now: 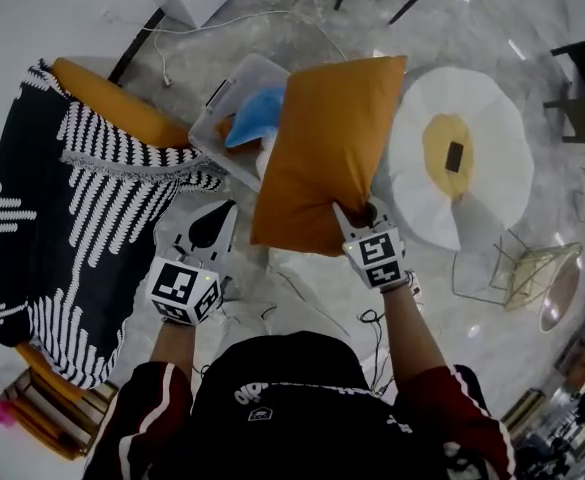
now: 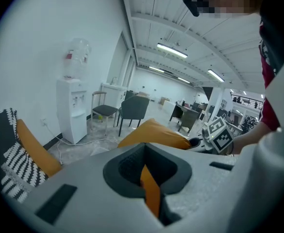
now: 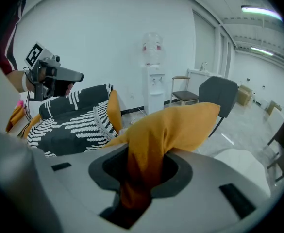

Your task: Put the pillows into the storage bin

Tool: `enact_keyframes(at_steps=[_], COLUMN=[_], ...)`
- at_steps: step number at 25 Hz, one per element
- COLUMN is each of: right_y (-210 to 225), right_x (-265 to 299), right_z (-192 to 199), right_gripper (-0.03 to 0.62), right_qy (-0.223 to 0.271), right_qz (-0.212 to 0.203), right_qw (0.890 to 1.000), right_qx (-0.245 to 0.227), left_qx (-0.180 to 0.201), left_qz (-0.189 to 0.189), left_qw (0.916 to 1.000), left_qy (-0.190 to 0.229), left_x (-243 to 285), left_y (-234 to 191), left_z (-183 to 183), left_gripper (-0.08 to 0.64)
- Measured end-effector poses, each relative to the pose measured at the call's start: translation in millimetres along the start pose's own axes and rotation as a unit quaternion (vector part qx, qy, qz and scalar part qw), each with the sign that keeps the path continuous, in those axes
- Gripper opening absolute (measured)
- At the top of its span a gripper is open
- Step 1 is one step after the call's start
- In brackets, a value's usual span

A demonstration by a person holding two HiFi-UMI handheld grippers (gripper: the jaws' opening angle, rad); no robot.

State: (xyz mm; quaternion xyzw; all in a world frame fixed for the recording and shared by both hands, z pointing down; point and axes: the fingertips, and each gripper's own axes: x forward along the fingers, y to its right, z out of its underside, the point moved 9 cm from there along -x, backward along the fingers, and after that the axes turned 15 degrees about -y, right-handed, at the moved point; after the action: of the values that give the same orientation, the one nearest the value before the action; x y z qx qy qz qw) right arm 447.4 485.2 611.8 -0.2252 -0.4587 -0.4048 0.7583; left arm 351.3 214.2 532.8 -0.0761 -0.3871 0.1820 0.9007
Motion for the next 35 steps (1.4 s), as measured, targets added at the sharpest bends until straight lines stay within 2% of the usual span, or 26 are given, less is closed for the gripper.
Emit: enact_keyframes(at_steps=[8,16,17,19,21,22,25,30,35], right_y=[27.9,47.5,49.3,50.2,49.0,49.6,55.3,69.7,70.2], right_x=[31.3,110.8,123.7,149.5,164.0,165.2,157.4,132.8,110.4], right_z=[24.5,44.2,55.1,85.3,118.4,134.3,169.2,179.7,150.3], right_gripper=[0.117,0.127,0.148,0.215,0.293,0.308,0.350,0.345,0.339], right_qy=[-0.019,0.014,0.007,-0.049,-0.121,-0.141,-0.167,-0.175,-0.149], right_qz=[0.027,0.004,0.007,0.017,0.028,0.035,0.044,0.082,0.099], right_qw=[0.998,0.996,0.995,0.990,0.978,0.971,0.957,0.952,0.964], right_qx=[0.045,0.092,0.104,0.132,0.168,0.188,0.232,0.239,0.198], left_qx=[0.007,0.007,0.008,0.010,0.012,0.013,0.017,0.023,0.023], left_qz=[0.008,0.003,0.004,0.009,0.015,0.018,0.023,0.026,0.017], left_qw=[0.9997,0.9976,0.9973,0.9969,0.9967,0.9966,0.9966,0.9973,0.9985], left_qy=[-0.024,-0.069,-0.073,-0.077,-0.079,-0.080,-0.078,-0.065,-0.047], left_x=[11.9,28.6,31.1,35.3,38.1,39.2,41.7,31.9,10.0], left_y=[1.1,-0.1,0.8,3.1,4.4,5.2,9.0,14.8,10.5], left_z=[5.7,22.6,24.1,25.2,24.6,24.0,21.0,12.8,11.3], left_gripper=[0.002,0.002,0.002,0.002,0.002,0.002,0.002,0.002,0.002])
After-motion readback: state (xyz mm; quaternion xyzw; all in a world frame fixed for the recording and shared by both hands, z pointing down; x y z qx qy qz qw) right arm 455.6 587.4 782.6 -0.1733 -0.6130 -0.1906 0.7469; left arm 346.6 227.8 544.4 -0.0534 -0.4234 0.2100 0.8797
